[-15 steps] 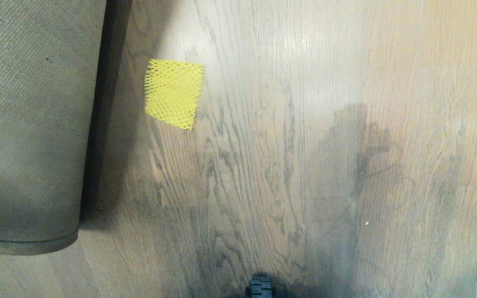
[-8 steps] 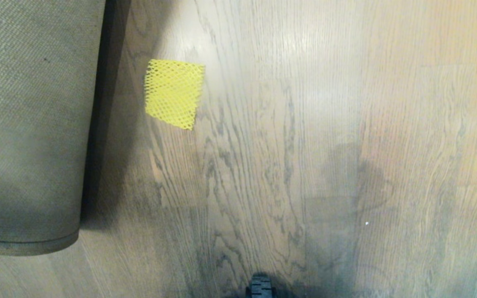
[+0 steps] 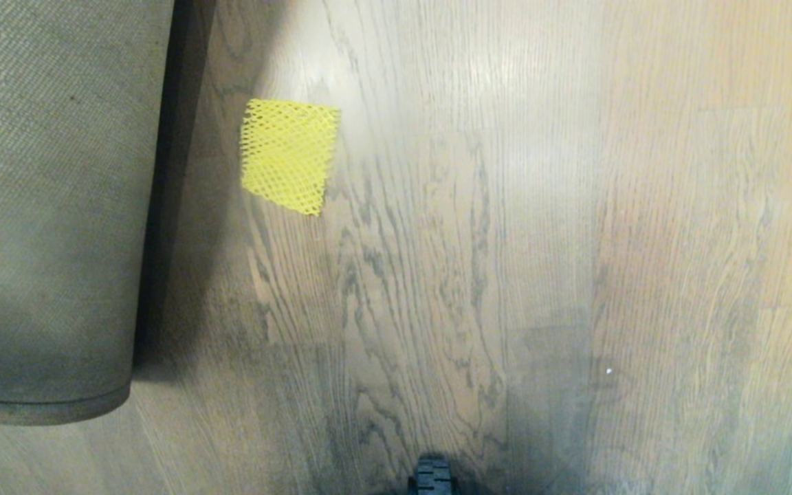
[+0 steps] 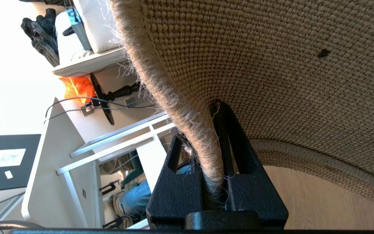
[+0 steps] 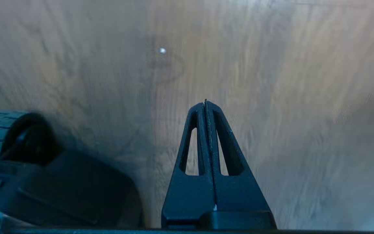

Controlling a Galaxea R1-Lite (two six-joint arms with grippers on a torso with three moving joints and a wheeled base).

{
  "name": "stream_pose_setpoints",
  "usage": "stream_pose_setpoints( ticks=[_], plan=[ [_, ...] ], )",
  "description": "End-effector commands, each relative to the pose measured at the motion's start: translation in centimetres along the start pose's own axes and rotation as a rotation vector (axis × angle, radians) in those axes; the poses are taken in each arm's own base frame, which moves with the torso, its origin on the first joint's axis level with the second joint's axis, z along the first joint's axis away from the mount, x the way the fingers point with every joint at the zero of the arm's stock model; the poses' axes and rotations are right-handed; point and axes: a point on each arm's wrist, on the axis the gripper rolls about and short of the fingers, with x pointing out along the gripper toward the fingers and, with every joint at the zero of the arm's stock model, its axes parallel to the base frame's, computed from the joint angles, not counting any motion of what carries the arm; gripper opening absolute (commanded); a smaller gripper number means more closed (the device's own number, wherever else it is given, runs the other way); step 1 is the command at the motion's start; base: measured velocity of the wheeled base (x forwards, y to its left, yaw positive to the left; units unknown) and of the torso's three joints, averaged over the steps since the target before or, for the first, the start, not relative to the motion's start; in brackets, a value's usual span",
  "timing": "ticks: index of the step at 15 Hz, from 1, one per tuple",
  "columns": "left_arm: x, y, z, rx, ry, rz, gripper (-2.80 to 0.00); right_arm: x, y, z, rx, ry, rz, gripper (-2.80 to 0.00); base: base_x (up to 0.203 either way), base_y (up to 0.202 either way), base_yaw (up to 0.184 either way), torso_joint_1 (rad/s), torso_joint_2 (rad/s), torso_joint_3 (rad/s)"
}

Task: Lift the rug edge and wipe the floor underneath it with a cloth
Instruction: Pick up the foam protection net

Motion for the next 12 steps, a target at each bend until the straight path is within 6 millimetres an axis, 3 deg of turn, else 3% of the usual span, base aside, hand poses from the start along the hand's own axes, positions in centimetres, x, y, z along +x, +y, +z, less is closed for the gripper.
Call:
stream_pose_setpoints(
  ticks=[1, 12],
  plan=[
    [-0.03, 0.12, 0.01, -0.005, 0.002, 0.008, -2.8, -0.22, 0.01, -0.16, 0.001, -0.013, -0.007, -2.8, 0.0, 0.0, 0.0, 0.0, 0.0, 0.0],
    [-0.11, 0.09, -0.16, -0.002, -0.001, 0.002, -2.8, -0.27, 0.06, -0.24, 0.044, -0.012, 0.018, -2.8, 0.0, 0.0, 0.0, 0.0, 0.0, 0.0]
  ],
)
